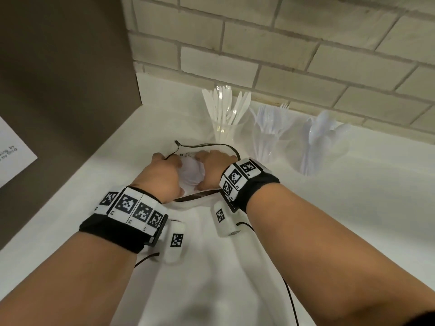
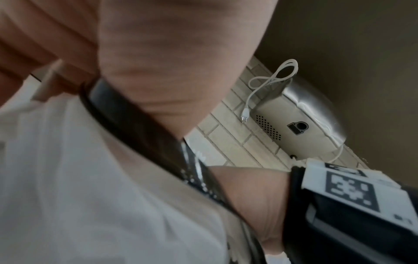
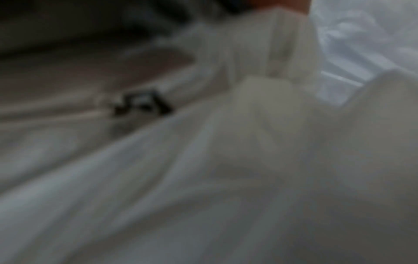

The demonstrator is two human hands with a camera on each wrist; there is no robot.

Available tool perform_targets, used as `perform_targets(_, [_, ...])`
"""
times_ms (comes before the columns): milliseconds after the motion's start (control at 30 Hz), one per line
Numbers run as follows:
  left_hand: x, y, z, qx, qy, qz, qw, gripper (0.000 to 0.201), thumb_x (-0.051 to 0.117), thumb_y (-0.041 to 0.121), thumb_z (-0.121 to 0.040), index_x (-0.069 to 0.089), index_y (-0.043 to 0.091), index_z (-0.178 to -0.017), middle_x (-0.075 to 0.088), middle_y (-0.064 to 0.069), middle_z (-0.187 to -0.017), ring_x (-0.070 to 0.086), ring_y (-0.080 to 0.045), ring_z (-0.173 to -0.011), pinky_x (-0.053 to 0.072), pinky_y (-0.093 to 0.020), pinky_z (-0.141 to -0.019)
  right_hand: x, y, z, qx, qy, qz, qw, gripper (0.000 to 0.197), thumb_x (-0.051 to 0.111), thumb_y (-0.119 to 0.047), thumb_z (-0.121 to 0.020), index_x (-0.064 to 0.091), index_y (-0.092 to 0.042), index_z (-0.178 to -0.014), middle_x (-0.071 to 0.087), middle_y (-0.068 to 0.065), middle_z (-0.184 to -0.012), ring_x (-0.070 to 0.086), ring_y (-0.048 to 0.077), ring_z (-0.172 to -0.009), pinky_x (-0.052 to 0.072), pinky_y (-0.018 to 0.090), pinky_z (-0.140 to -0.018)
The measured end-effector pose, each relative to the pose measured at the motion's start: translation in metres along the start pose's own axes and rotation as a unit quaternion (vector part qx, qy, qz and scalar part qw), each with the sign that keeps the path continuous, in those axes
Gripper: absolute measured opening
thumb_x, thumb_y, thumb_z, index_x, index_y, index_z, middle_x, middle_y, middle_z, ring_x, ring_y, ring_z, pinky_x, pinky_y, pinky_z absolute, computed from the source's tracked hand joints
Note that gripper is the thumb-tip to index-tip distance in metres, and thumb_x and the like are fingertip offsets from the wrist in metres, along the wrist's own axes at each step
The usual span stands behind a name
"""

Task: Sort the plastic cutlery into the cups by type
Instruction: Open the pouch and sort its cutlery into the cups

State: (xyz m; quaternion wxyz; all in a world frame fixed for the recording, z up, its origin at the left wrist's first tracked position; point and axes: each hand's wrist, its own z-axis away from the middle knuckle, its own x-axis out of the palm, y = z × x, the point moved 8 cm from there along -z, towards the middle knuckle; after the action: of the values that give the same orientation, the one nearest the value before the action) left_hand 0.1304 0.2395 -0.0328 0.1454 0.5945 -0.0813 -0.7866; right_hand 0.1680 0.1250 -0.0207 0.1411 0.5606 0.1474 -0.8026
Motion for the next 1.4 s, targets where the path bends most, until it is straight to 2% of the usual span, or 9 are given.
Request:
perform_targets(200, [0.005,-0.001,-0.001,-0.009,-0.008,-0.034,0.999,0.045,0.068,0.037,-0.077,0.054,0.010,-0.110,0.044,-0.010,-0.107,0.051,-0.023,-0.105,0.045,-0.025,-0.083,0.001,-0.002,0.001,0.000,-0.009,-0.022,1.000,0.068,0.079,-0.033,-0.068,0.046,-0.014,-0.125,0.059,0.003,-0.116,0.060,0.024,-0.106,0.039,0.029,-0.068])
perform_targets(333, [0.004,-0.004,-0.002,-0.021,0.000,-0.039,0.999,0.044,0.070,0.037,-0.075,0.059,0.011,-0.108,0.039,-0.012,-0.120,0.059,-0.025,-0.089,0.046,-0.029,-0.077,0.007,-0.006,0.001,-0.013,-0.037,-0.053,0.998,0.054,0.074,-0.024,-0.074,0.051,-0.010,-0.122,0.061,0.005,-0.113,0.061,0.022,-0.102,0.038,0.024,-0.058])
perform_targets(467, [0.005,-0.006,-0.007,-0.035,0.012,-0.028,0.999,0.039,0.058,0.032,-0.082,0.057,0.015,-0.117,0.038,-0.011,-0.122,0.060,-0.026,-0.087,0.048,-0.032,-0.077,0.010,-0.013,0.005,-0.016,-0.061,-0.105,0.993,0.057,0.074,-0.026,-0.074,0.052,-0.012,-0.124,0.059,0.003,-0.110,0.060,0.022,-0.103,0.051,0.029,-0.082])
perform_targets(600, [0.006,-0.007,-0.011,-0.027,0.014,0.019,0.999,0.032,0.050,0.019,-0.089,0.057,0.010,-0.118,0.040,-0.013,-0.125,0.060,-0.030,-0.095,0.049,-0.038,-0.088,0.015,-0.017,0.000,-0.020,-0.035,-0.079,0.996,0.055,0.075,-0.033,-0.073,0.055,-0.011,-0.119,0.061,0.003,-0.108,0.061,0.022,-0.100,0.044,0.029,-0.073])
perform_targets(667, [0.002,-0.007,-0.009,-0.004,0.032,0.031,0.999,0.028,0.056,0.018,-0.083,0.057,0.012,-0.111,0.047,-0.011,-0.117,0.059,-0.030,-0.099,0.050,-0.035,-0.084,0.016,-0.015,0.000,-0.003,-0.029,-0.086,0.996,0.052,0.064,-0.040,-0.081,0.052,-0.010,-0.122,0.060,0.006,-0.115,0.058,0.027,-0.107,0.041,0.035,-0.082])
perform_targets(867, [-0.017,-0.023,0.002,-0.026,0.081,0.087,0.993,0.045,0.066,0.003,-0.073,0.047,0.027,-0.105,0.031,-0.002,-0.111,0.056,-0.020,-0.065,0.038,-0.023,-0.061,0.018,-0.005,0.003,0.015,-0.033,-0.088,0.995,0.016,0.063,-0.016,-0.078,0.048,-0.013,-0.074,0.051,0.000,-0.071,0.057,0.023,-0.074,0.043,0.024,-0.058])
perform_targets(1100, [-0.022,-0.016,0.008,-0.018,0.088,0.096,0.991,0.050,0.060,-0.001,-0.075,0.049,0.023,-0.117,0.038,-0.008,-0.125,0.056,-0.021,-0.071,0.039,-0.024,-0.065,0.018,-0.007,0.004,-0.008,-0.034,-0.094,0.995,0.024,0.068,-0.016,-0.076,0.058,-0.009,-0.097,0.055,0.003,-0.084,0.055,0.022,-0.077,0.044,0.027,-0.066])
perform_targets(1233, [-0.024,-0.019,0.007,-0.029,0.072,0.095,0.992,0.058,0.058,-0.001,-0.076,0.046,0.024,-0.127,0.038,-0.010,-0.127,0.055,-0.019,-0.070,0.040,-0.023,-0.068,0.020,-0.007,0.006,-0.006,-0.042,-0.075,0.996,0.014,0.061,-0.016,-0.083,0.050,-0.012,-0.076,0.048,-0.001,-0.069,0.053,0.022,-0.072,0.042,0.026,-0.064])
perform_targets(1400, [-0.020,-0.020,0.008,-0.017,0.061,0.076,0.995,0.062,0.052,-0.001,-0.080,0.042,0.022,-0.137,0.044,-0.011,-0.126,0.052,-0.025,-0.103,0.038,-0.021,-0.079,0.016,-0.004,0.009,-0.012,-0.026,-0.080,0.996,0.022,0.058,-0.022,-0.084,0.047,-0.016,-0.066,0.048,-0.002,-0.065,0.050,0.019,-0.062,0.033,0.023,-0.050])
